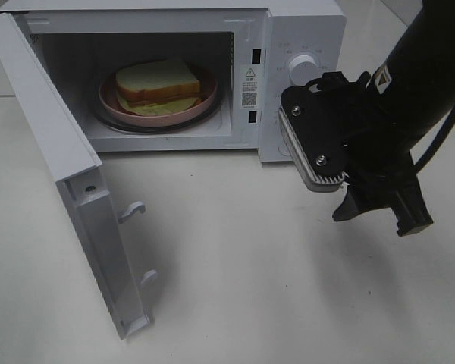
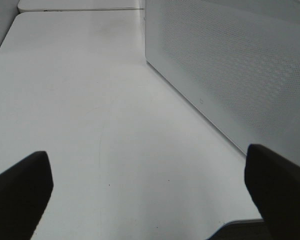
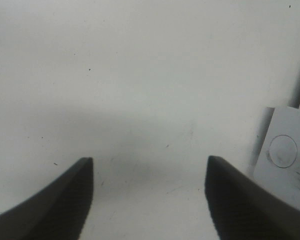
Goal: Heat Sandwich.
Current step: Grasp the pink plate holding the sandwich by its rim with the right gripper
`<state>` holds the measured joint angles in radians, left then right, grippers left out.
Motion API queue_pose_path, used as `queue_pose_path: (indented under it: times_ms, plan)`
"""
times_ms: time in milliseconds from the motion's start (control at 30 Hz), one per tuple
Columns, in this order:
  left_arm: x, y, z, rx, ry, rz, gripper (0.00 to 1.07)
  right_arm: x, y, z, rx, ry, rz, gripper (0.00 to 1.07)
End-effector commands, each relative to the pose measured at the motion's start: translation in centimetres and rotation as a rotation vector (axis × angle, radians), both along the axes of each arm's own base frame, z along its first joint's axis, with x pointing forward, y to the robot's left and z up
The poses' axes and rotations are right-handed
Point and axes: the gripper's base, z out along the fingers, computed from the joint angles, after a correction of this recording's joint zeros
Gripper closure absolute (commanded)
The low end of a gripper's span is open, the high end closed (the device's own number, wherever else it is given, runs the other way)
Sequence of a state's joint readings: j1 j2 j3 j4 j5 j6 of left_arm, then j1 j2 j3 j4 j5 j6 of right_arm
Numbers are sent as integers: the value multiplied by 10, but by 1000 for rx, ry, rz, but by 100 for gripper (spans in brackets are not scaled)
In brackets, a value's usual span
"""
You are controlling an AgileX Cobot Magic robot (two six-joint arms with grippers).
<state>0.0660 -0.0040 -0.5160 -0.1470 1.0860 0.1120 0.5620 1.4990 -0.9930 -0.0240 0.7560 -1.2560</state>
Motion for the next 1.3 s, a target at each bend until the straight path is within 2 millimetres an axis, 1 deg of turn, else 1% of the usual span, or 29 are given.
queue_pose_path:
  times_ms: [33, 67, 100, 167, 300, 333, 367, 400, 500, 533, 667, 700, 767, 867, 967, 1000, 1033, 1100, 1133, 1200, 1300]
  plan:
    - [-2, 0, 1, 1, -27, 5, 9, 0, 0, 3, 1, -18, 11, 25]
    - [-2, 0, 1, 1, -27, 5, 9, 2, 0, 4, 9, -38, 13, 17]
    - [-2, 0, 1, 1, -27, 5, 9, 2, 0, 4, 9, -38, 13, 17]
    - [-2, 0, 1, 1, -27, 5, 9, 4, 1, 3, 9, -50, 18, 13]
    - [-2, 0, 1, 1, -27, 5, 9, 8, 4, -3, 5, -65, 30, 14]
    - [-2, 0, 1, 1, -27, 5, 9, 9, 11, -8, -3, -68, 59, 15]
    - [-2, 0, 1, 1, -27, 5, 9, 8, 13, -10, -15, -69, 75, 15]
    - [-2, 0, 1, 1, -27, 5, 9, 8, 13, -10, -15, -69, 75, 15]
    - [-2, 0, 1, 1, -27, 5, 9, 11, 24, -14, -23, -86, 112, 15]
    - [-2, 0, 1, 1, -27, 5, 9, 11, 24, -14, -23, -86, 112, 15]
    - [-2, 0, 1, 1, -27, 5, 9, 26, 34, -10, -12, -106, 119, 17]
    - [-2, 0, 1, 1, -27, 5, 9, 26, 34, -10, -12, -106, 119, 17]
    - [-2, 0, 1, 1, -27, 5, 9, 34, 41, -9, -6, -125, 133, 18]
    - [-2, 0, 1, 1, -27, 5, 9, 40, 45, -10, -2, -134, 141, 18]
    - [-2, 0, 1, 1, -27, 5, 9, 51, 53, -13, 5, -153, 158, 18]
    - [-2, 0, 1, 1, -27, 5, 9, 51, 53, -13, 5, -153, 158, 18]
    - [-2, 0, 1, 1, -27, 5, 9, 57, 59, -14, 22, -167, 156, 19]
    - [-2, 0, 1, 1, -27, 5, 9, 63, 64, -15, 42, -175, 152, 19]
    - [-2, 0, 1, 1, -27, 5, 9, 63, 64, -15, 42, -175, 152, 19]
    - [-2, 0, 1, 1, -27, 5, 9, 69, 73, -17, 50, -195, 175, 20]
    - [-2, 0, 1, 1, -27, 5, 9, 74, 78, -17, 59, -214, 190, 20]
